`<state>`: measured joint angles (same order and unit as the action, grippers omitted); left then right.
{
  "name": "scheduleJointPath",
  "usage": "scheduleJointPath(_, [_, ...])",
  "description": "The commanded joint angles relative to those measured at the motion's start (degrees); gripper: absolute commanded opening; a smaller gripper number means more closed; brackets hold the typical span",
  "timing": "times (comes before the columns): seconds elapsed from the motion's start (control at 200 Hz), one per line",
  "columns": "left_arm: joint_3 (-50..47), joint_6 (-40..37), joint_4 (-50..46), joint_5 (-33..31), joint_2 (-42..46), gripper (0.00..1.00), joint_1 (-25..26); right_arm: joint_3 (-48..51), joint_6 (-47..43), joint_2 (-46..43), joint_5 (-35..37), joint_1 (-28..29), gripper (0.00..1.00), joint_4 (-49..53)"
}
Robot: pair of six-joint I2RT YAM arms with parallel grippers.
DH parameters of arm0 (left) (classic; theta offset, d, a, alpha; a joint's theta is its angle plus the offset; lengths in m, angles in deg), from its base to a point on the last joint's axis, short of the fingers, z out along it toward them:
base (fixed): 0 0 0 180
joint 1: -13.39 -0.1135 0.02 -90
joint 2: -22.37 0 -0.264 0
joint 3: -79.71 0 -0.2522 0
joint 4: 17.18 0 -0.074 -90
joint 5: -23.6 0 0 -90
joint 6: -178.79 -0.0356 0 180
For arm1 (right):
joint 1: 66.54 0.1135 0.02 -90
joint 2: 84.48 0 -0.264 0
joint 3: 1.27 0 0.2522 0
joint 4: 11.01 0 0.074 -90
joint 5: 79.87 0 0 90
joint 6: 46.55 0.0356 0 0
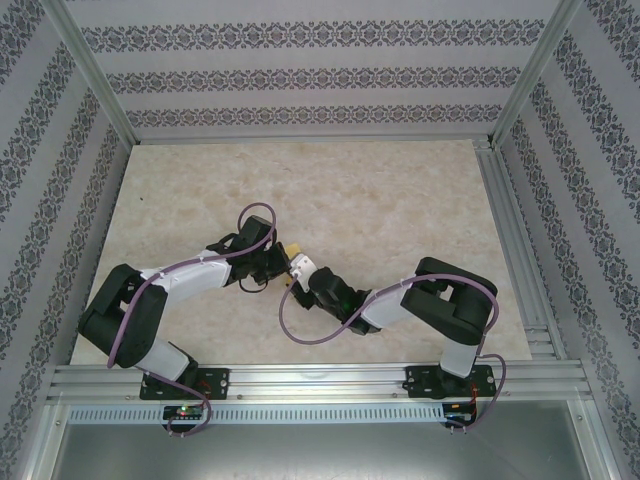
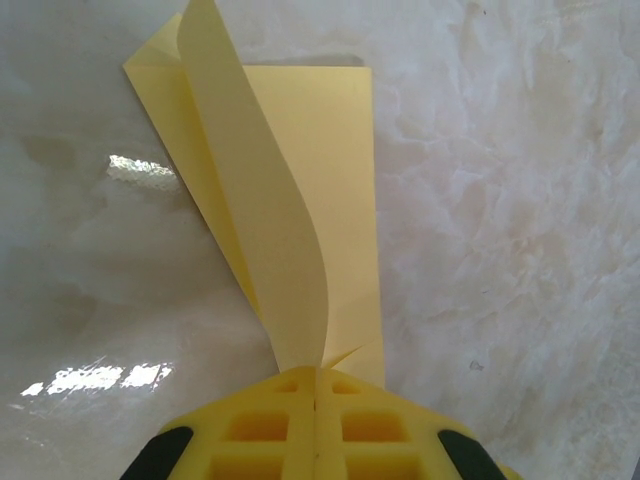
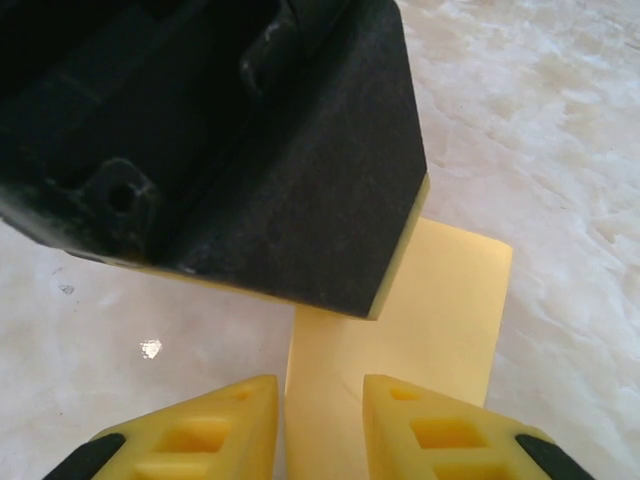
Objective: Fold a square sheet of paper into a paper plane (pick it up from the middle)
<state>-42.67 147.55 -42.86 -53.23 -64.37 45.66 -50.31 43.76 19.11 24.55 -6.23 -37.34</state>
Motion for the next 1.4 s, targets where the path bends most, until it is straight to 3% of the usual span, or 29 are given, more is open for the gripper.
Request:
scheduleJointPath(0.0, [1.6, -1.0, -0.9, 0.9, 1.4, 0.07, -0.5, -1.1, 0.8, 1.5, -0.7, -0.6, 0.29, 1.1])
scheduleJointPath(0.47, [2.3, -1.2, -1.7, 0.6, 1.7, 0.08, -0.5, -1.8, -0.2, 3.6, -0.5, -0.6, 0.31, 1.8])
scheduleJointPath(0.669, [2.3, -1.3, -1.8, 0.5, 1.5, 0.08, -0.5, -1.4, 0.5, 2.8, -0.6, -0.5, 0.26, 1.1])
scheduleJointPath(1.144, [2.0, -1.8, -1.8, 0.3, 0.6, 0.08, -0.5, -1.3, 2.3, -0.8, -0.4, -0.6, 0.32, 1.8])
scheduleJointPath(1.394, [1.9, -1.7, -1.8, 0.2, 1.3, 0.08, -0.5, -1.8, 4.0, 1.4, -1.3, -0.8, 0.18, 3.2])
